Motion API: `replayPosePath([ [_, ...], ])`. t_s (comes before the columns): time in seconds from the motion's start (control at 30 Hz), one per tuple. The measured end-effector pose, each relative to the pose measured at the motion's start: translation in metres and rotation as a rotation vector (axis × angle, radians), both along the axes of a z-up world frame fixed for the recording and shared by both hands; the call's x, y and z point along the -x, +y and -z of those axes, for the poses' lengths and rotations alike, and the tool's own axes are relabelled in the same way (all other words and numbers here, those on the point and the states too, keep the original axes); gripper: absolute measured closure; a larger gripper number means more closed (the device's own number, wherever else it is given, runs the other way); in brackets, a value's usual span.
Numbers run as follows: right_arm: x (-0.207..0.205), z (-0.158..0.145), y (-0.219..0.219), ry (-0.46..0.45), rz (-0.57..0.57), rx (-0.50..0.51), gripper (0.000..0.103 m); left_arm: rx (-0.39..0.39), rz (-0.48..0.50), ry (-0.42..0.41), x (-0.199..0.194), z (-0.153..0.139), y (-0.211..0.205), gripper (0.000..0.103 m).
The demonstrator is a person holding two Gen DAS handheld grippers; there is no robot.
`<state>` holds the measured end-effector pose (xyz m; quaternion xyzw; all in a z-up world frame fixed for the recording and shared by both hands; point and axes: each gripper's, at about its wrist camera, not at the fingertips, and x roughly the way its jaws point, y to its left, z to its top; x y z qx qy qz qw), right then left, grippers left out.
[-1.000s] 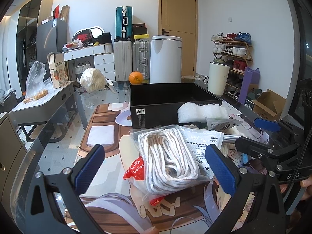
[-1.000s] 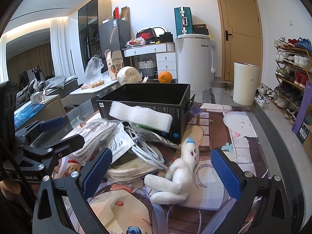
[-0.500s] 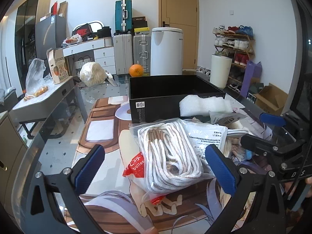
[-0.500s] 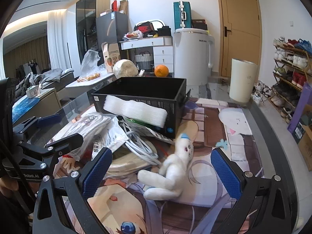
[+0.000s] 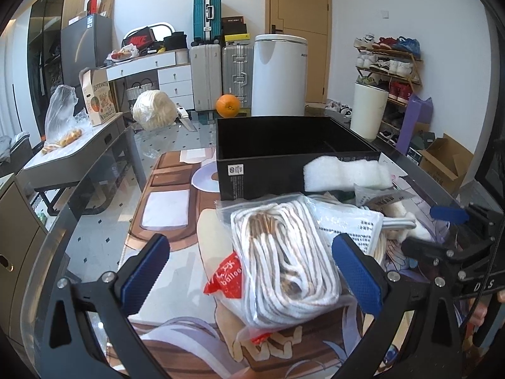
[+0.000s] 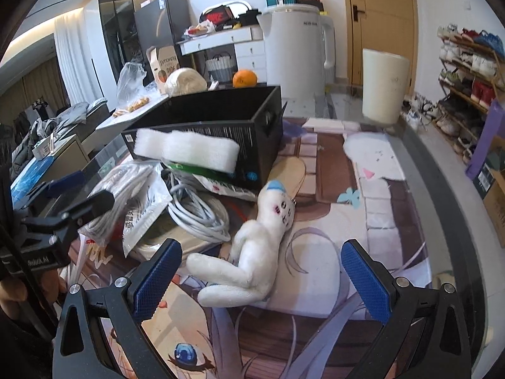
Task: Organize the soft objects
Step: 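Grasp the white plush bunny with the right gripper while the left grasps the rope bag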
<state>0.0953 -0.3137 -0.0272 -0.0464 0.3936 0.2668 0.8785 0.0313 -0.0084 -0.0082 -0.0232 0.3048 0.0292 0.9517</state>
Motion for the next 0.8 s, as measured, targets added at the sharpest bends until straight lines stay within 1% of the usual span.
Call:
replayPosePath([
  [0.1,0.0,0.001,0.004,0.005,-0.017,0.021,0.0,0.006,0.001,-0.001,-0.003,-0.001,0.0,0.0],
  [0.17,-0.001,0.004,0.008,0.02,-0.023,0.054,0.0,0.007,0.01,0.019,-0.006,0.003,-0.001,0.0],
  [0.27,-0.007,0.008,0.006,0.049,0.019,0.078,0.0,-0.012,0.013,0.03,-0.007,0.004,-0.002,0.0],
  [0.4,-0.011,0.01,-0.004,0.044,0.061,0.104,0.0,-0.008,0.017,0.055,-0.009,0.006,-0.001,0.0],
  [0.47,-0.013,0.011,-0.011,0.054,0.072,0.101,0.0,0.003,0.02,0.062,-0.01,0.006,0.0,0.0],
  [0.63,-0.02,0.012,-0.023,0.101,0.068,0.047,0.001,0.024,0.022,0.085,-0.014,0.009,0.003,0.0],
  [0.73,-0.022,0.012,-0.022,0.108,0.065,0.042,0.009,0.028,0.032,0.098,-0.016,0.011,0.003,0.001],
  [0.8,-0.023,0.012,-0.019,0.102,0.063,0.052,0.011,0.026,0.037,0.096,-0.016,0.011,0.001,0.001],
])
